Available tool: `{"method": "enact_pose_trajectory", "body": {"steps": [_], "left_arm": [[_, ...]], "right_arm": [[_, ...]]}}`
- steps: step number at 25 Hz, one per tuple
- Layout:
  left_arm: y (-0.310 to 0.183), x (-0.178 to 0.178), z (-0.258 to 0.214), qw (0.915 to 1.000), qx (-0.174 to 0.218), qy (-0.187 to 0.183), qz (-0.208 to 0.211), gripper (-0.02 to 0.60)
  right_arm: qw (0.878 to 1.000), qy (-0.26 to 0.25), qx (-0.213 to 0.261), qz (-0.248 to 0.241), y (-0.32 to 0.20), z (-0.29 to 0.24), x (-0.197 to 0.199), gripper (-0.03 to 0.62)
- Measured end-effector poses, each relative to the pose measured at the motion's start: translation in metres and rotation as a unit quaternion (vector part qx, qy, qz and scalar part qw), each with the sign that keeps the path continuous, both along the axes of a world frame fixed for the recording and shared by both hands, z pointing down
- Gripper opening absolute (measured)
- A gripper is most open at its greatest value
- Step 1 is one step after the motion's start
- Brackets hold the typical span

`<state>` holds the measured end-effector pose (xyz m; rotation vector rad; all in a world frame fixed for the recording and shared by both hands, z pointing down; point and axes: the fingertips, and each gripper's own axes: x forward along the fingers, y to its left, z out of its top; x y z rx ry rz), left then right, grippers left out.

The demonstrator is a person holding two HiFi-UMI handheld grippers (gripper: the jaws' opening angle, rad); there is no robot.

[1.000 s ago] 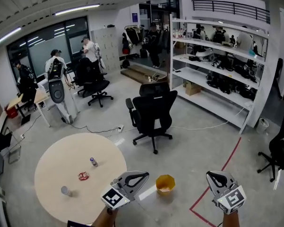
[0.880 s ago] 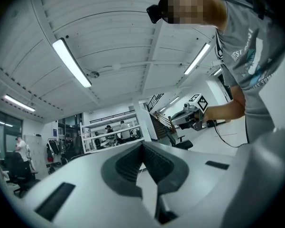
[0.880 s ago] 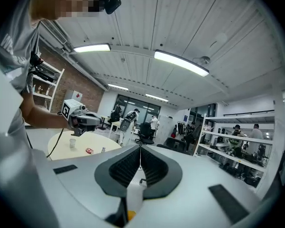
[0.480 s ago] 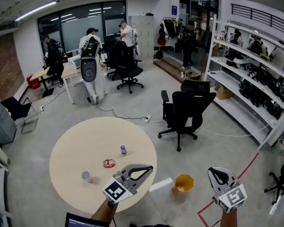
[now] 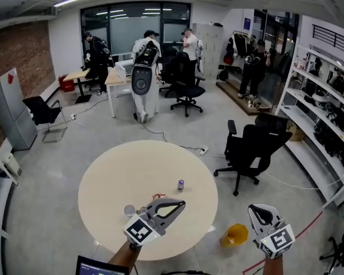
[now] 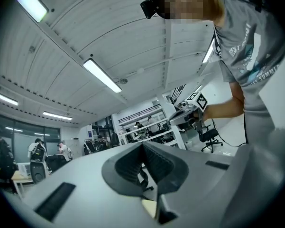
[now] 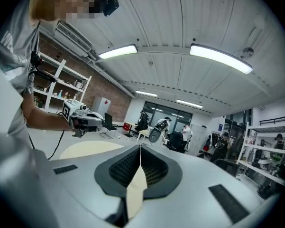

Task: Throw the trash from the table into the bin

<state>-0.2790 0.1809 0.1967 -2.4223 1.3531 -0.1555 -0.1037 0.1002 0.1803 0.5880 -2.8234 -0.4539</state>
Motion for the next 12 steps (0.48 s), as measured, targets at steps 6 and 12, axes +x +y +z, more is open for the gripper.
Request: {"method": "enact_pose_trajectory", "body": {"steps": [6,12], "left_arm": [[0.040,-0.064,0.012,0.9976,-0.002,0.007,-0.069,0.041],[0.065,-0.119,0.033,0.9905,-0.013,0.017,-0.136,0.041]], "right_arm": [[0.997,0.010,-0.003,-0.076,0.018,0.011,-0.086,0.011],[0.987,0.026,-0.023,-0.156,0.026,0.038,-0.166,0.011]]}}
